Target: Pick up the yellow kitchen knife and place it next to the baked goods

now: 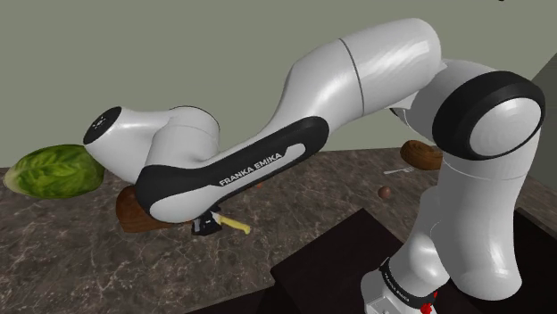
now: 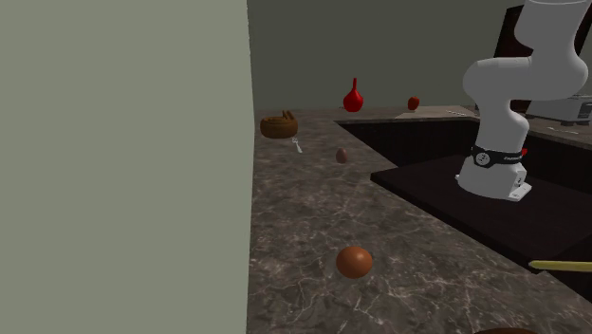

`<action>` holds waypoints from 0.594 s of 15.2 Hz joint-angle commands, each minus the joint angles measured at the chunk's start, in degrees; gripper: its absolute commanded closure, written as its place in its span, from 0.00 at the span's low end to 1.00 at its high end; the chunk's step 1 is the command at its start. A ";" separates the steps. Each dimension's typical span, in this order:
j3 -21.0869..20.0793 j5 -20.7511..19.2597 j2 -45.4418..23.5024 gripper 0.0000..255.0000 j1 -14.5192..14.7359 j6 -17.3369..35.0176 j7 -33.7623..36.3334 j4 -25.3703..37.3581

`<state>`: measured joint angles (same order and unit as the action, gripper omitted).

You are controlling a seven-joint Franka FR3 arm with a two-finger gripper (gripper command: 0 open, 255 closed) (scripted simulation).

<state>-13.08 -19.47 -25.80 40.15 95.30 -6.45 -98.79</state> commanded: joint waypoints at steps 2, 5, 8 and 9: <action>0.14 -0.33 -1.26 1.00 0.05 1.75 0.59 -0.60; 0.28 -0.67 -2.50 1.00 0.09 3.42 1.13 -1.14; 0.45 -1.04 -3.82 1.00 0.15 5.05 1.67 -1.56; 0.51 -1.17 -4.27 1.00 0.17 5.58 1.85 -1.67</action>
<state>-12.63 -20.50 -29.66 40.32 100.28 -4.78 -100.25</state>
